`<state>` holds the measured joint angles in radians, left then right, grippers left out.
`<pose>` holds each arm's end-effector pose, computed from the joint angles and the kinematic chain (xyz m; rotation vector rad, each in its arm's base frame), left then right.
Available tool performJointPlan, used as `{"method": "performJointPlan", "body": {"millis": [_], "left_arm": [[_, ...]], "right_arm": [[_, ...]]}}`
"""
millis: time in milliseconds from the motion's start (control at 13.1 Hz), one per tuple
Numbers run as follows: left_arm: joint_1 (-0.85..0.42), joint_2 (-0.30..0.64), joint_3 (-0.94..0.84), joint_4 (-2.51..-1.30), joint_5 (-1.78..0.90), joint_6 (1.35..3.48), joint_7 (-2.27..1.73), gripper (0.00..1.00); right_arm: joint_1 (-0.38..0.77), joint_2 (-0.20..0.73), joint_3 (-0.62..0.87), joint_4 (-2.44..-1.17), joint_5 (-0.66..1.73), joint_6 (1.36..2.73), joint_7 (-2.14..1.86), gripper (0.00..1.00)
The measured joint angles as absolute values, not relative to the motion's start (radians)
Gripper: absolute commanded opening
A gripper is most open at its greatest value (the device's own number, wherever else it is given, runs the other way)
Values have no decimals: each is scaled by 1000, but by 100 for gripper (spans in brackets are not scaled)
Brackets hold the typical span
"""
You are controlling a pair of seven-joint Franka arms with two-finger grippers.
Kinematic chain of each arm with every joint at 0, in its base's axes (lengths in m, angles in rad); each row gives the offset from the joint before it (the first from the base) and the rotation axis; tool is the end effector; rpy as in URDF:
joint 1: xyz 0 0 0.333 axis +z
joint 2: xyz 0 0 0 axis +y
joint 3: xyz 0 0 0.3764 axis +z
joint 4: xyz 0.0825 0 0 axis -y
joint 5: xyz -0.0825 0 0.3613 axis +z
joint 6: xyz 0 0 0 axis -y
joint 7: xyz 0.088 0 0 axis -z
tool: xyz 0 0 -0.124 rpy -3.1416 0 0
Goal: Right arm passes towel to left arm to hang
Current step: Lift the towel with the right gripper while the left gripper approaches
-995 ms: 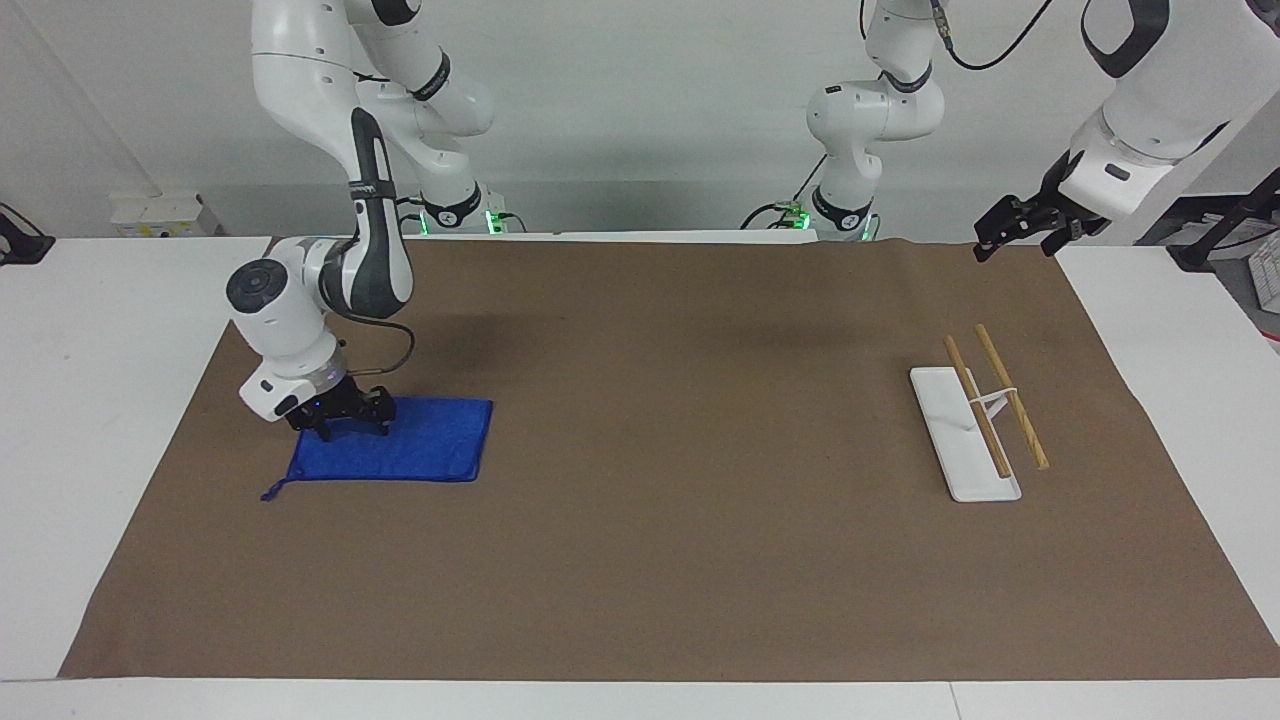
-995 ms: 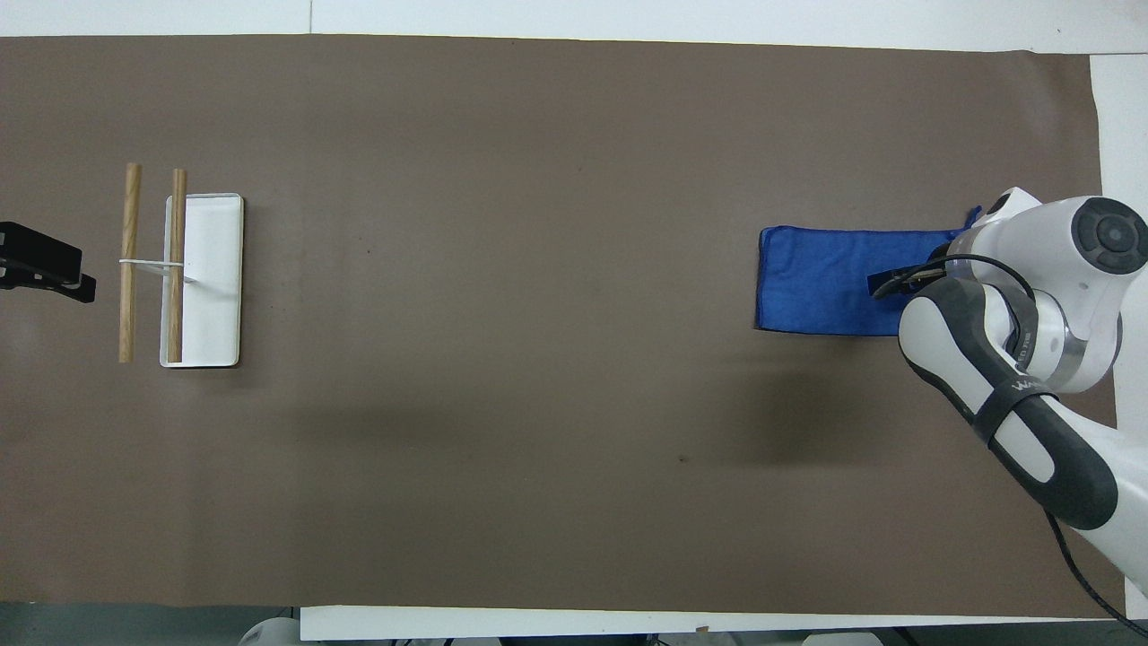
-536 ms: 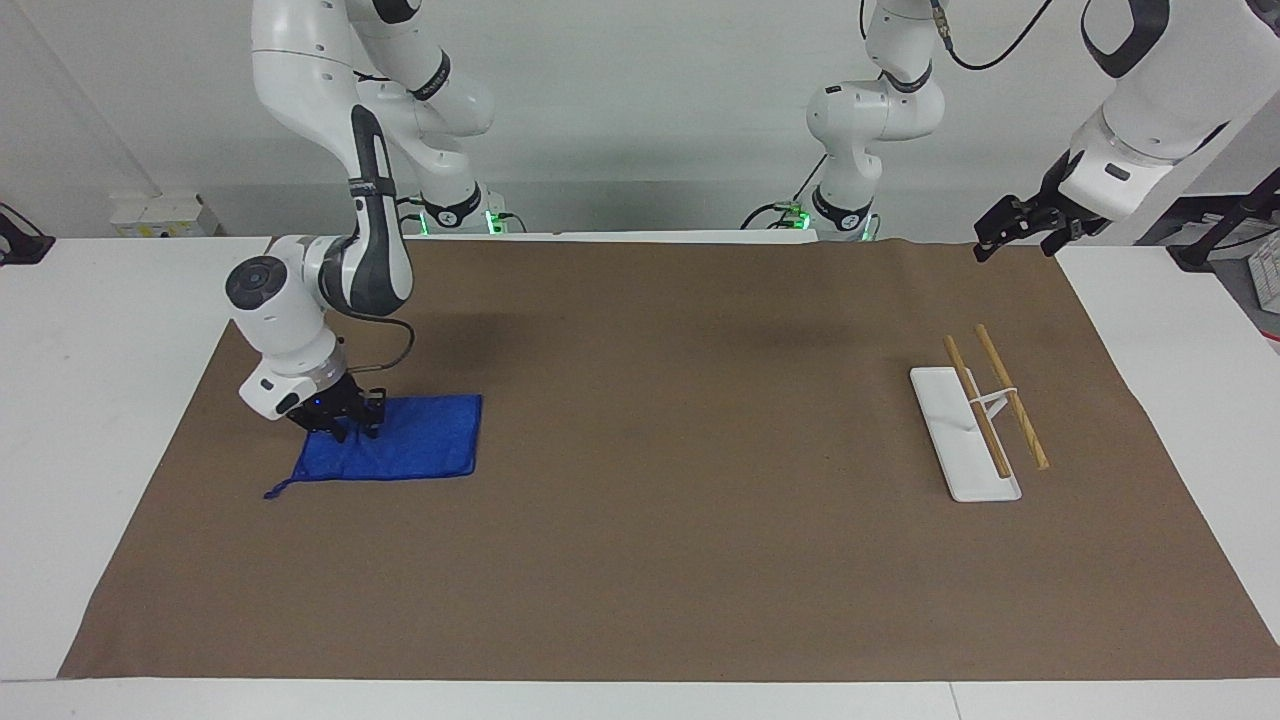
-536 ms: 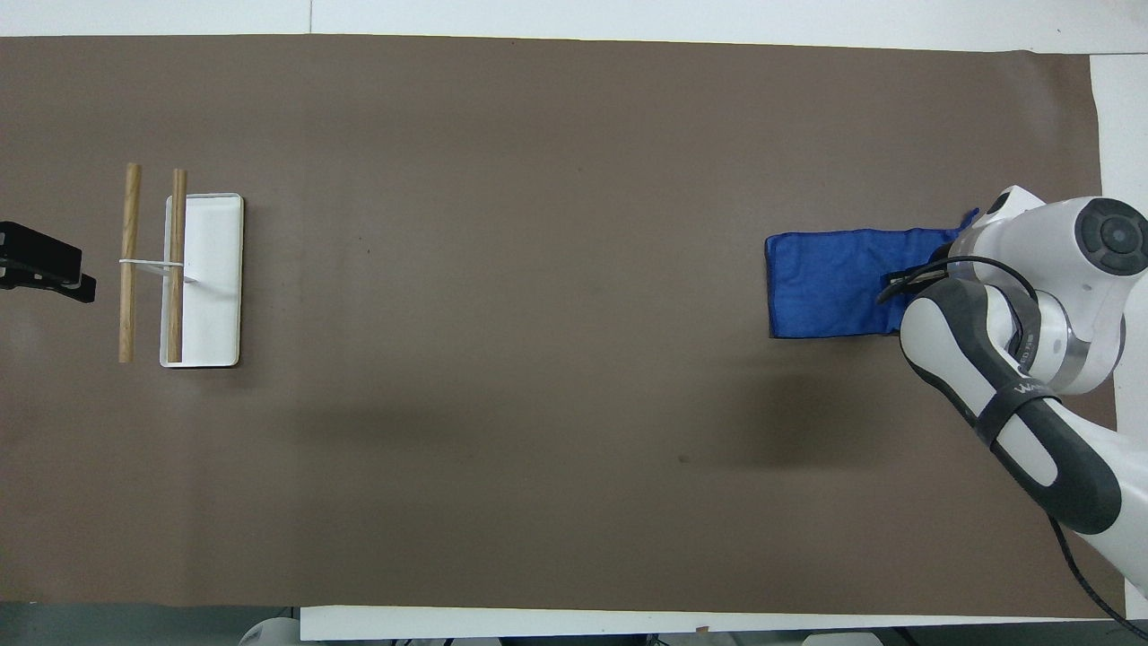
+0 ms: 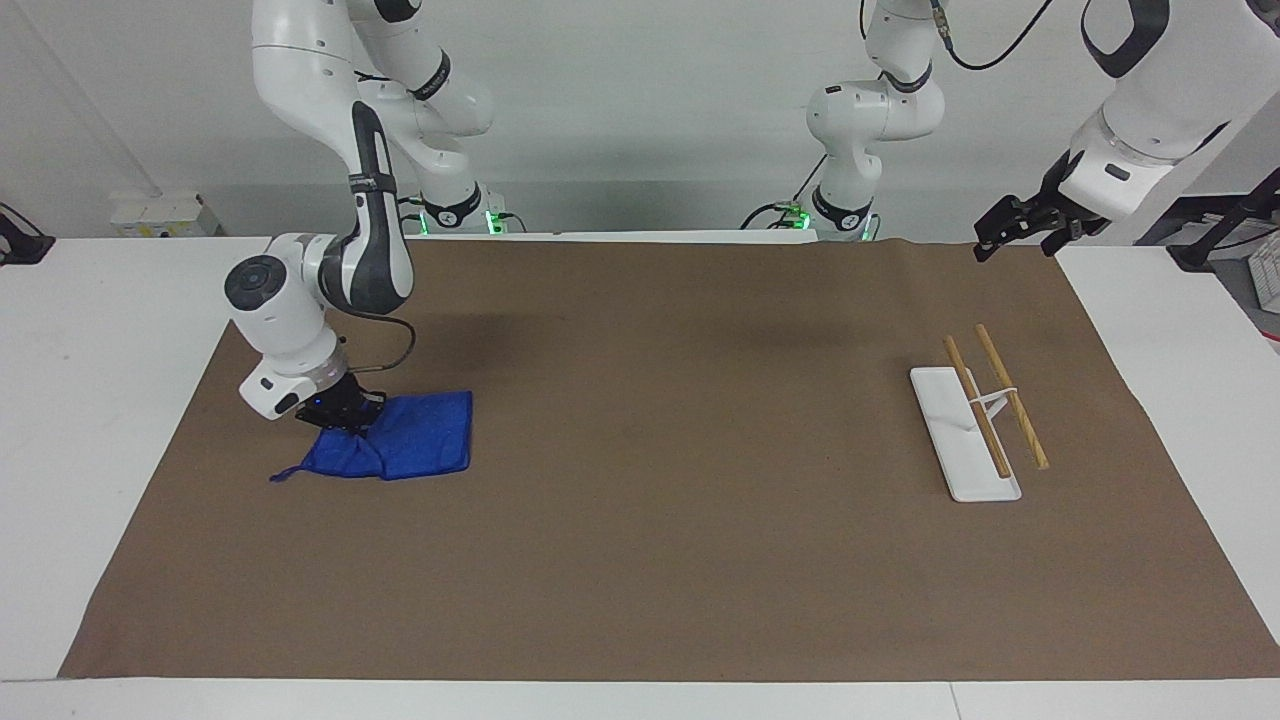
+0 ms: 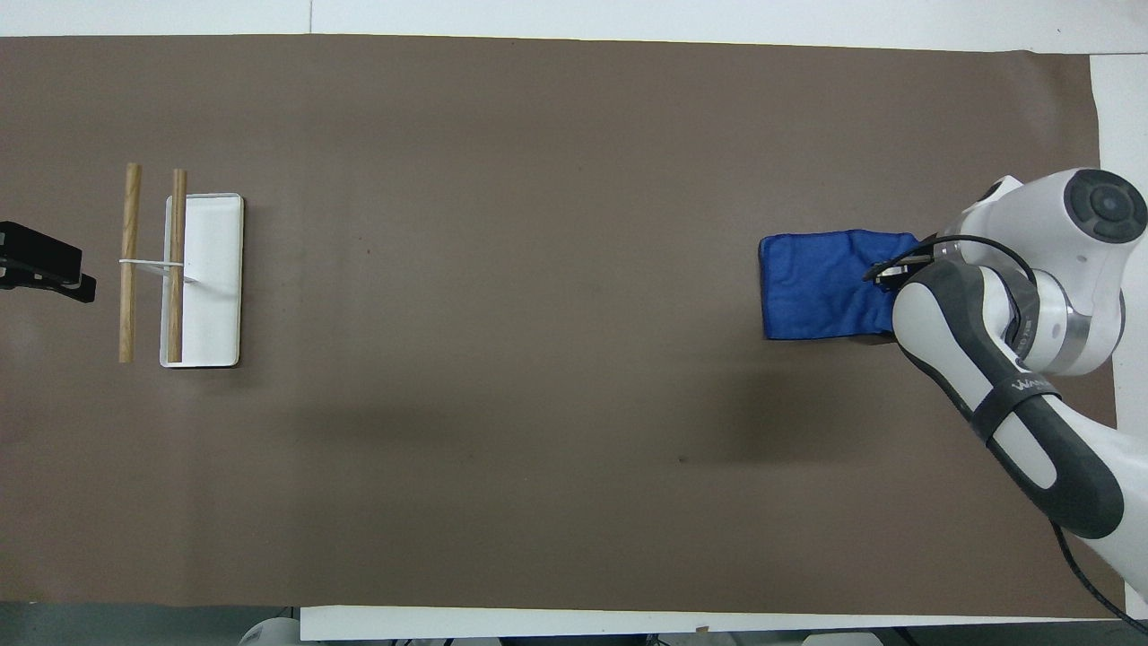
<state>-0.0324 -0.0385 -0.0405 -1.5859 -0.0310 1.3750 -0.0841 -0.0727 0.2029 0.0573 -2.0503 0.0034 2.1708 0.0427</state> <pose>0.4910 -0.0407 0.6660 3.1140 0.0124 -0.2719 0.5665 -0.0099 0.3906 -3.1243 0.0951 0.1286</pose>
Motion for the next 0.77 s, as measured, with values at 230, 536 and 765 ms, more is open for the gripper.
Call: {"method": "performJointPlan", "body": {"millis": [230,536,765], "left_arm": [[-32,-38,-40,-1586,-31,1375,-84,100],[-32,-39,-36,-1590,-31,1351,-109,100],[-32,-43,-34,-1611,-68,1386,-403,100]], "right_arm": [[-69,170,223,-1867,3,1918,408,0],[-67,177,457,-1767,6,1878,874,0],[-63,237,609,-1697,82,1965,1158,0]]}}
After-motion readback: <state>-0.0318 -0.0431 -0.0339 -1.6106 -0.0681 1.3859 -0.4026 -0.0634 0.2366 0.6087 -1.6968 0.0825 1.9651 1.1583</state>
